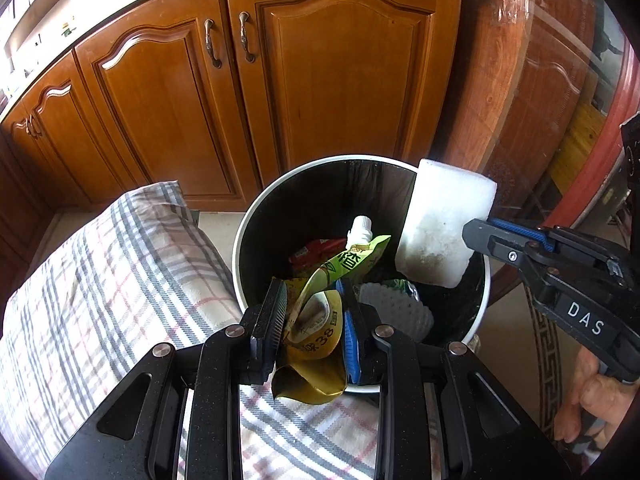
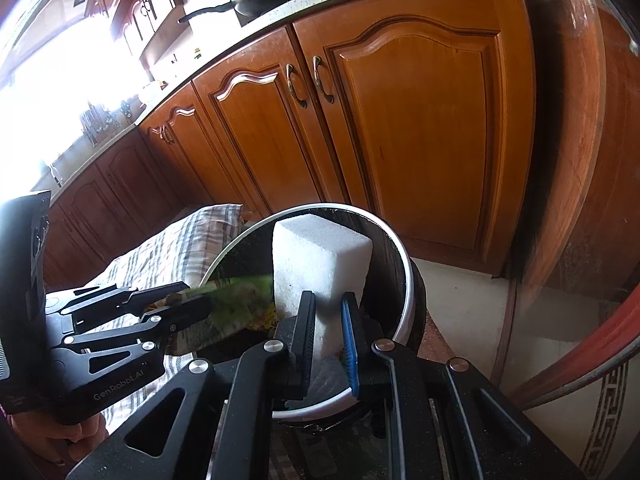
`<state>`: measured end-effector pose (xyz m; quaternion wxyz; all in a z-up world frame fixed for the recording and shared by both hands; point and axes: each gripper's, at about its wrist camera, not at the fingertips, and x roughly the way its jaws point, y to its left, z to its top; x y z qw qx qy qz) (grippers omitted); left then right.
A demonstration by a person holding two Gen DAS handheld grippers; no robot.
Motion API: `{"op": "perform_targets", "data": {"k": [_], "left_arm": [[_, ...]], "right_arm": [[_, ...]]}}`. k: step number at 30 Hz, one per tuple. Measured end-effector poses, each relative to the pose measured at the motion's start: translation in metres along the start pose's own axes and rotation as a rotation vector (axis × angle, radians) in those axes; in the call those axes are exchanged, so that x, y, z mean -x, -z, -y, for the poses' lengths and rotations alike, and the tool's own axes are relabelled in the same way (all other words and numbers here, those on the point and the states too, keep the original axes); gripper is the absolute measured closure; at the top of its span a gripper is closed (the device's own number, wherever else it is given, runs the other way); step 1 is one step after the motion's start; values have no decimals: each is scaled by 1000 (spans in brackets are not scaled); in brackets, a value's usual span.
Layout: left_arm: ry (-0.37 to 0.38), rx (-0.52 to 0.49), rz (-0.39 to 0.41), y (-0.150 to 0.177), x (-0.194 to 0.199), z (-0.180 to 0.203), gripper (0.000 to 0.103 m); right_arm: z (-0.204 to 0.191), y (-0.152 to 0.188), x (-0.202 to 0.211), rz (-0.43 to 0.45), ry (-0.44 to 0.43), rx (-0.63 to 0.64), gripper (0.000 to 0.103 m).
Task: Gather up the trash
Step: 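Open both tools above the bin to drop the pouch and sponge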
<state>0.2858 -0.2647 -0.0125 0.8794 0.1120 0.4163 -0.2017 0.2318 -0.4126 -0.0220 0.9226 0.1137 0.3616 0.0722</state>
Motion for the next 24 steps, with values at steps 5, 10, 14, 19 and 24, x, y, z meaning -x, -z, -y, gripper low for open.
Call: {"op": "perform_targets", "data": {"k": [5,10,14,19,24], "left_arm": [[0,22,-8,-2,0,-3,66],[-2,50,12,2,7,-11,45],[-3,79,24,9,16,-19,42],[-3,114,37,21,27,-29,37],[0,156,54,38,43,-40,34]], "right_arm": [[1,-2,-5,-11,-1,2,85],[6,-1,-2,-2,-12,-32,60],[7,0,7,22,-27,-60,51],[0,4,22,55,-48,-70,33],[-13,8,34,75,-72,-64,20]]}}
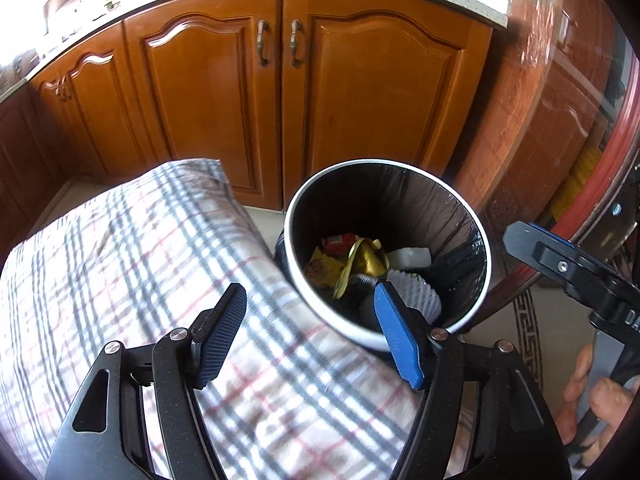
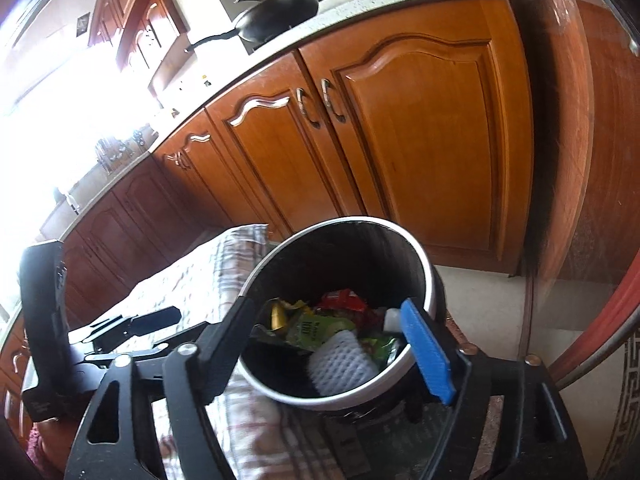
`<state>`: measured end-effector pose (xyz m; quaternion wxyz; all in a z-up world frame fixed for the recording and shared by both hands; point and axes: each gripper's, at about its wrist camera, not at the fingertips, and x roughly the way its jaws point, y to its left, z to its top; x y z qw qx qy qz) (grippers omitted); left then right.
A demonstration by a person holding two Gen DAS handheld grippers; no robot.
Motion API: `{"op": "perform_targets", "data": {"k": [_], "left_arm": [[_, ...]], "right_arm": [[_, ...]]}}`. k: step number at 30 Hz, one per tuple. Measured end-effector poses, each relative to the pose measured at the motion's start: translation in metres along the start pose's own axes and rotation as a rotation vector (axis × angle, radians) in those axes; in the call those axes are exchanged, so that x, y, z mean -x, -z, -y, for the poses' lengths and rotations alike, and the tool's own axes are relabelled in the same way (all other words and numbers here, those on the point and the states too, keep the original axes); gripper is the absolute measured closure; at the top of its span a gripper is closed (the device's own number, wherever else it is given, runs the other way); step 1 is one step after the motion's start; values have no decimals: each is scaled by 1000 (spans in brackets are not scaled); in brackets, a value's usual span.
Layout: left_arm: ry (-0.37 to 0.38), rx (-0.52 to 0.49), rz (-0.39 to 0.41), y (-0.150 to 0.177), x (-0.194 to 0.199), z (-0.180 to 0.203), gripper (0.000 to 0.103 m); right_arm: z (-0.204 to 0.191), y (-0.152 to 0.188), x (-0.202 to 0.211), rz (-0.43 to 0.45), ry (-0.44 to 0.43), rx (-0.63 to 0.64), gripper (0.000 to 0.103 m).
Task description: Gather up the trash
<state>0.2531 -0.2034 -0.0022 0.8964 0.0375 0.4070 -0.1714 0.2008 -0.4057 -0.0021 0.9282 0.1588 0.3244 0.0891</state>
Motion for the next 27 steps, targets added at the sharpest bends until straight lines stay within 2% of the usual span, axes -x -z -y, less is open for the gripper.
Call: {"op": "perform_targets", "data": {"k": [6,12,21,27], "left_arm": [[2,50,32,24,24,-19,28],[-9,110,47,63,47,-38,24],[4,169,80,109,77,-49,24],[-31,178,179,129,114,-55,23]], "right_arm": [[-19,16,11,12,-24,2,10],[-34,41,27,46,-36,-14,4],[-53,80,45,69,-27,-16,4],[-70,102,60,88,1,7,3]]}}
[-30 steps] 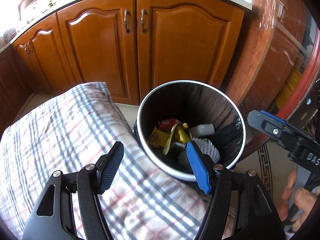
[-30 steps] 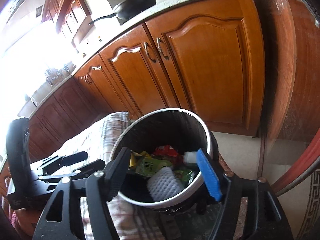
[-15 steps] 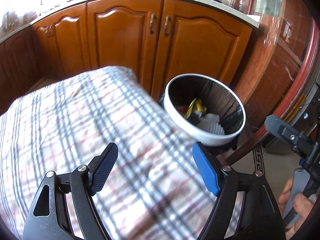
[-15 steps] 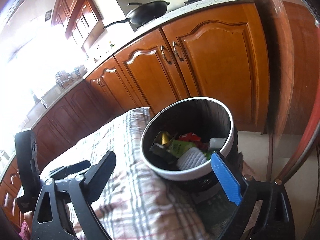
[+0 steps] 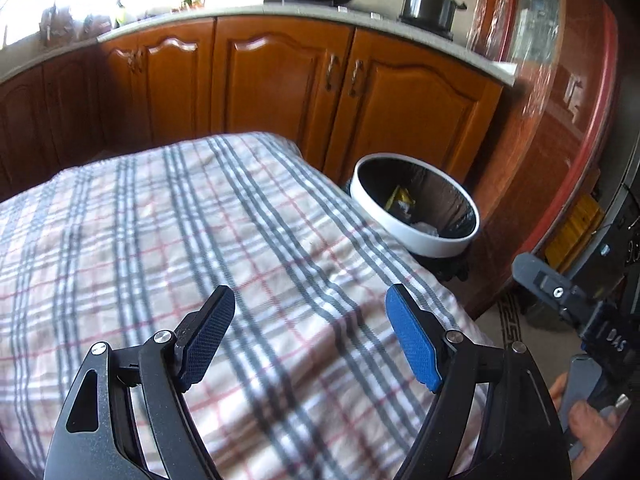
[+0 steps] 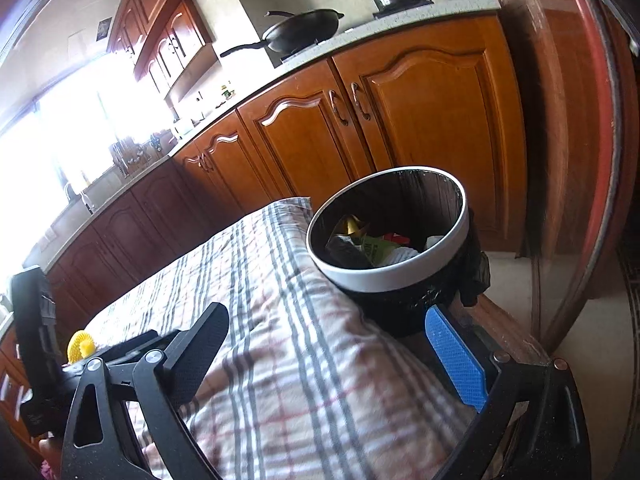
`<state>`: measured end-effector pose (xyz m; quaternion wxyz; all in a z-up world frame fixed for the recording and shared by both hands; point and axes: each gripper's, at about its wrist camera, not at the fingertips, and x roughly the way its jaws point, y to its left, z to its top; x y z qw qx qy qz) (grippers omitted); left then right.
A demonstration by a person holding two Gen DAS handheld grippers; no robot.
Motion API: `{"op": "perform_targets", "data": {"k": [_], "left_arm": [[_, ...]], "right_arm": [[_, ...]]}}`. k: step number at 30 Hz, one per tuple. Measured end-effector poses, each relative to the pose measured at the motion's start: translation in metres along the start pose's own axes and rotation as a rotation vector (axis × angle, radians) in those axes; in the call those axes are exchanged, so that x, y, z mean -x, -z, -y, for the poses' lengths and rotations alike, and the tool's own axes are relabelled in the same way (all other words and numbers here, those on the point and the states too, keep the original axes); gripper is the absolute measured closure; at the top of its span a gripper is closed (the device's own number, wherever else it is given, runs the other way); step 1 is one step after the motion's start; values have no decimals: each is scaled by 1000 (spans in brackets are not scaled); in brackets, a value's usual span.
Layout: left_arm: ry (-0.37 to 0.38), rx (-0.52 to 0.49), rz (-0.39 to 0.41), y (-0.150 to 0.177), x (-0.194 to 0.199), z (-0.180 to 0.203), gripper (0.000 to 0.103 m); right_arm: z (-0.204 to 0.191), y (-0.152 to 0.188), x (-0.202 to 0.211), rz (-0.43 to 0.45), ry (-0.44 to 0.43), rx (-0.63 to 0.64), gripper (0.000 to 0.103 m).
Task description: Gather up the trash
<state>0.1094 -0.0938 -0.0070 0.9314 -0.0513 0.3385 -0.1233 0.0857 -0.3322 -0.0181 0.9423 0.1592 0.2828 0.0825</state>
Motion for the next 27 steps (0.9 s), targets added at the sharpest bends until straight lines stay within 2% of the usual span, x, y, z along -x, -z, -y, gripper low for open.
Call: {"op": "perform_targets", "data": {"k": [4,5,6,7,10,12,19,27], "left_arm": [[-13,2,84,0,30,-6,17],[-14,11,121,-1,42,-9,12],[-14,17,144,-3,48,-11,3],[-22,25,191,-4,59,-13,0],[-56,9,274,-1,76,-16,0],[-103,-18,305,4,78,-17,0],[-200,-53,336,27,72,-28,0],[-252,-58,331,37,65,-34,0]], "right_arm": [[-19,-1,16,47,19,64,3],[-24,-3,22,67,22,80,3],[-31,-6,31,99,29,101,2],[-41,-8,44,160,41,135,1],[-62,-4,70,318,71,224,0],[-72,5,73,367,98,278,0],[-64,28,41,302,130,238,0],[-66,39,42,333,170,269,0]]}}
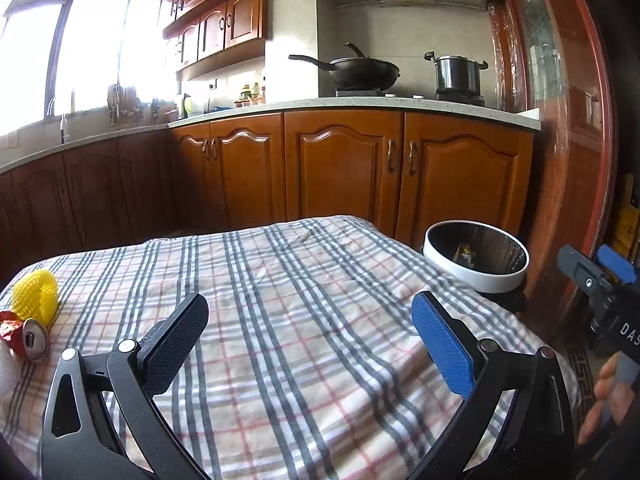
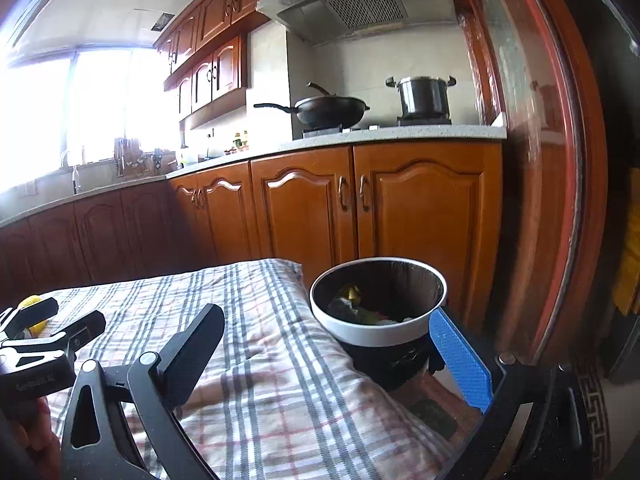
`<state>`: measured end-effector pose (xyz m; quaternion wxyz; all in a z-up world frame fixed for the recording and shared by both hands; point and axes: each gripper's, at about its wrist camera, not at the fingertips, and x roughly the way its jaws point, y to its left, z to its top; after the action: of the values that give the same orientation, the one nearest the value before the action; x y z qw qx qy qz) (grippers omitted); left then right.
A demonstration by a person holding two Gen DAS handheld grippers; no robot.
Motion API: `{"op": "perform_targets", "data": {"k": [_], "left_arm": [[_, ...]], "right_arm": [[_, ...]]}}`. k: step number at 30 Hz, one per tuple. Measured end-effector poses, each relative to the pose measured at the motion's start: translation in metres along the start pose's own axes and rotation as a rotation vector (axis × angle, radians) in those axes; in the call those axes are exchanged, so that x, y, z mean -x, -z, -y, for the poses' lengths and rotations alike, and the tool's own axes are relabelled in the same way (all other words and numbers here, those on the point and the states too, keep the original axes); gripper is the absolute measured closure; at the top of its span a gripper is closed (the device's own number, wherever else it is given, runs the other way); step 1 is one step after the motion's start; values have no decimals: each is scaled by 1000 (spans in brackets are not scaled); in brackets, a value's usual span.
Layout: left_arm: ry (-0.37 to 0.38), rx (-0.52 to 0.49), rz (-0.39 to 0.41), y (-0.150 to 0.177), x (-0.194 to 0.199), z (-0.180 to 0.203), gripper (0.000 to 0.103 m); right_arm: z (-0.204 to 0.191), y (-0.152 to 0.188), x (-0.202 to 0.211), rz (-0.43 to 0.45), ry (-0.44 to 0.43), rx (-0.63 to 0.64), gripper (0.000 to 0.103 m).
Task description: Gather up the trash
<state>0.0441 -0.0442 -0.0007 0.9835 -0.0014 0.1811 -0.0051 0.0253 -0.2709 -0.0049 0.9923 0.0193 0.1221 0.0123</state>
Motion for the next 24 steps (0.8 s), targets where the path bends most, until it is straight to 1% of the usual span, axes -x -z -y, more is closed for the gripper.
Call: {"op": "perform_targets", "data": {"k": [8,24], "left_arm": [[3,0,1,5,3,-4,0],[11,-18,12,4,7,3,0]], "right_arm": [[-1,1,1,10,10,10,0],[3,0,5,20,1,-4,0]]}}
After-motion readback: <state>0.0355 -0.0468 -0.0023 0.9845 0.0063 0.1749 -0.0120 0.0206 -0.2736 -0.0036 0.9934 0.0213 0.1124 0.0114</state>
